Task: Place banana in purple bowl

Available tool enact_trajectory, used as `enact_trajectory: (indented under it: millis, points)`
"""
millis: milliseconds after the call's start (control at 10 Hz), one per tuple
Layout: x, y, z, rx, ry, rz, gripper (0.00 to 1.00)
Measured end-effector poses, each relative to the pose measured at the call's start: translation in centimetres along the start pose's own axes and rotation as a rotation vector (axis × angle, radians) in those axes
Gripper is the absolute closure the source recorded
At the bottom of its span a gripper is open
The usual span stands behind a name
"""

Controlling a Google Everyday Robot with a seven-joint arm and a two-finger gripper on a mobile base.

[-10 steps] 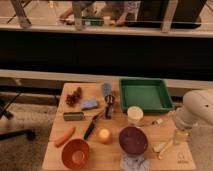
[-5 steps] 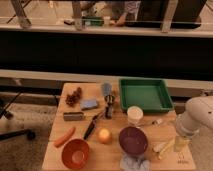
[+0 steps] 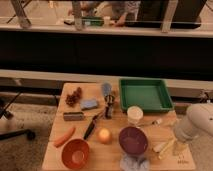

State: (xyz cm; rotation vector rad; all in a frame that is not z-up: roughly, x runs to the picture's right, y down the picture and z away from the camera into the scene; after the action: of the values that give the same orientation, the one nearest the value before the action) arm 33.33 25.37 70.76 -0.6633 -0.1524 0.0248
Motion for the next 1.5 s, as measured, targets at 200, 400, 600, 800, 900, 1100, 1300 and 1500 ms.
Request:
enact_trajectory:
  millis: [200, 400, 600, 800, 900, 1100, 1300, 1500]
  points:
    - [-0.4, 0.1, 1.1, 0.009, -0.013, -0.044, 0.2]
    - [-0.6, 0.0, 2.1, 0.014, -0.022, -0.077, 0.2]
    - [-0.5, -0.1, 3.4, 0.017, -0.029, -0.098, 0.2]
    - [-0.1, -0.5, 4.7, 0.014, -0.036, -0.108, 0.2]
    - [0.3, -0.8, 5.2, 0.014, -0.046, -0.106, 0.2]
    - [1.1, -0.9, 6.1, 0.004, -0.061, -0.096, 0.2]
    - [1.6, -0.7, 6.7, -0.003, -0.072, -0.091, 0.2]
    - [1.8, -0.6, 7.1, -0.007, -0.081, -0.092, 0.26]
